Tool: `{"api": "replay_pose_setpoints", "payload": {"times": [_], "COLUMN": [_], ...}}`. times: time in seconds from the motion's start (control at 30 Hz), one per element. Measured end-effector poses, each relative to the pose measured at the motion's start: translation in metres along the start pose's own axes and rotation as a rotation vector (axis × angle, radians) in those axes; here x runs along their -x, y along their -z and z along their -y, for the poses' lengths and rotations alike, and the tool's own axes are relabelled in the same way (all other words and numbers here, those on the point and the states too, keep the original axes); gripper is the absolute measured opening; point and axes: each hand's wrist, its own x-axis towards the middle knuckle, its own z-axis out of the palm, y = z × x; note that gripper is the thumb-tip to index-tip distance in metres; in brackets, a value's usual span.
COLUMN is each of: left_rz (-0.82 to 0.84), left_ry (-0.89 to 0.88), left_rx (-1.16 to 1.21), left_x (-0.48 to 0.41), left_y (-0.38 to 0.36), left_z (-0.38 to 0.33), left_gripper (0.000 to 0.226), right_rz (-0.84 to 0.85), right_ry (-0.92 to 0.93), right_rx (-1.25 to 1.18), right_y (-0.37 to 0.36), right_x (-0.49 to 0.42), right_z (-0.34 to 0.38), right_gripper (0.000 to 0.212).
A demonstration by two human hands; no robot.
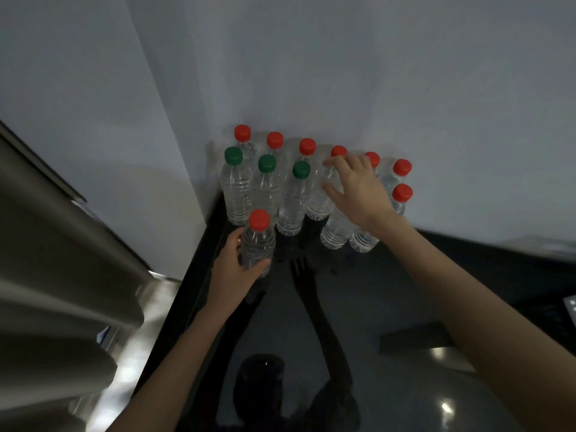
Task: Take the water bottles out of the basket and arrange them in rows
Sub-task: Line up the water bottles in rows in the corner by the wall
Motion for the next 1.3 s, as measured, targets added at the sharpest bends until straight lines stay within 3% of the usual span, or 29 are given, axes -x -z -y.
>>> {"api": "replay_pose_setpoints", "payload": {"times": [0.17, 0.33, 0.53, 0.73, 0.93, 1.1, 1.23, 1.3], "left_rz": [0.008, 0.033, 0.026, 0.074, 0.075, 0.033, 0.019, 0.027], "left_ry": [-0.005, -0.059, -0.111, -0.155, -0.101, -0.038, 0.016, 0.133], "left_rx": [-0.057, -0.137, -0.144, -0.155, -0.097, -0.039, 0.076, 0.145], "left_x": [-0.004, -0.014, -0.023, -0.04, -0.049, -0.046, -0.033, -0.028], "left_y": [-0.008, -0.02, -0.056, -0.087, -0.103, -0.104, -0.096, -0.093], "left_z": [-0.004, -0.01, -0.024, -0.032, -0.038, -0.031, -0.023, -0.019], "left_gripper": [0.07, 0.067, 0.058, 0.058, 0.056, 0.064, 0.066, 0.062], "right_rz": [0.133, 0.11, 0.055, 0.017, 0.081, 0.159, 0.173, 0.173], "right_ry": [-0.13, -0.024, -0.06, -0.095, -0.068, 0.085, 0.172, 0.188], "right_rx": [0.273, 0.213, 0.04, 0.056, 0.14, -0.083, -0.085, -0.065], "right_y": [0.004, 0.003, 0.0, -0.003, 0.003, 0.018, 0.015, 0.011], "right_x": [0.021, 0.019, 0.017, 0.017, 0.014, 0.013, 0.014, 0.014], "right_z": [-0.037, -0.048, -0.054, -0.062, -0.06, -0.042, -0.024, -0.02], "right_gripper": [0.045, 0.032, 0.032, 0.03, 0.038, 0.044, 0.041, 0.047]}}
